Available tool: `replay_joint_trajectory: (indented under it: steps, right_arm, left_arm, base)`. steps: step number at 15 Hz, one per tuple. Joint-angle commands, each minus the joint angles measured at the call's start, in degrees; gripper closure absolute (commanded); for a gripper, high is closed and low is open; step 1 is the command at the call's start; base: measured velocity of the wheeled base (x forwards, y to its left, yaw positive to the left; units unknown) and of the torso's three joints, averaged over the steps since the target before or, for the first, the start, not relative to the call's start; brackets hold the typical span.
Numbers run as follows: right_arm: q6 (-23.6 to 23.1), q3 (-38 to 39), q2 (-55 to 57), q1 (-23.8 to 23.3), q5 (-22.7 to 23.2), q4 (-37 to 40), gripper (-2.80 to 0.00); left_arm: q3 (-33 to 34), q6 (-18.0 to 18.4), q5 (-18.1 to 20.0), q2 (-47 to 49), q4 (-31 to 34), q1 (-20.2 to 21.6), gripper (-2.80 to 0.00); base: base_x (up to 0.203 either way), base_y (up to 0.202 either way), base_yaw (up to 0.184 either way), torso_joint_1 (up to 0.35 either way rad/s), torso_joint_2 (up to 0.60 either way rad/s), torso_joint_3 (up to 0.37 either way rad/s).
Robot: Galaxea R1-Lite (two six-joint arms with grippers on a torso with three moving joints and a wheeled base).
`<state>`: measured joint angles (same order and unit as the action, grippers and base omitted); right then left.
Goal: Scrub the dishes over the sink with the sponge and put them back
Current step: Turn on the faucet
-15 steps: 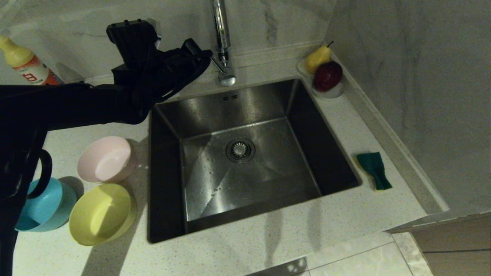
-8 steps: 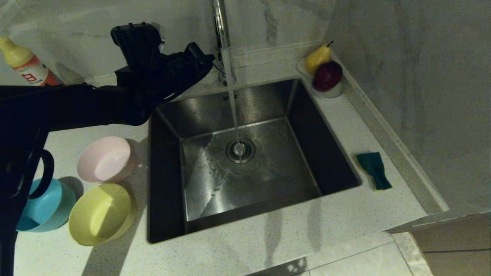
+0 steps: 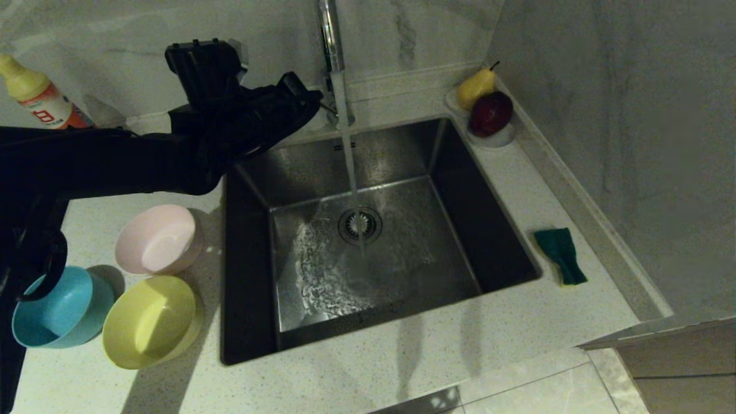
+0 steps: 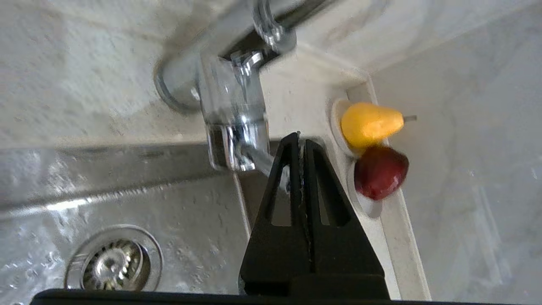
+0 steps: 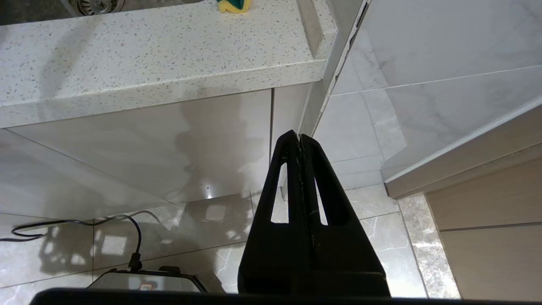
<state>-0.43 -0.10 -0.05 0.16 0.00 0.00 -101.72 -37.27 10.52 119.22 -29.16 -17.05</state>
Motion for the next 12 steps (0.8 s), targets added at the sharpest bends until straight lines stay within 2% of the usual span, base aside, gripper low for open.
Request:
replay_joint_trajectory:
  steps: [1,4,7,10,12]
  right_arm:
    - [0.0,0.01,0.01,0.03,0.0,0.0,0.0]
    - [0.0,0.01,-0.04,0.1,0.0,0.0,0.0]
    - [0.0,0.01,-0.04,0.11,0.0,0.0,0.0]
    - [0.0,0.01,-0.04,0.1,0.0,0.0,0.0]
    - [0.0,0.01,-0.04,0.03,0.0,0.0,0.0]
  left_arm:
    - [-1.77,-0.26,-0.46,-0.4,0.09,0.41,0.0]
    - [-3.08,-0.26,-0.86,-2.05,0.33,1.13,0.0]
    - [-1.56,0.19,-4.25,-6.42,2.17,1.15,0.0]
    - [1.38,5.87,-12.55,-11.8,8.18,1.09,0.0]
    - [5.07,11.48,-19.59,-17.13,12.07,1.06,0.0]
  base:
    - [0.0,0.0,0.0,0.0,0.0,0.0]
    - [0.0,0.0,0.0,0.0,0.0,0.0]
    - [0.0,0.0,0.0,0.0,0.0,0.0]
    - [0.0,0.0,0.0,0.0,0.0,0.0]
    - [0.0,0.0,0.0,0.0,0.0,0.0]
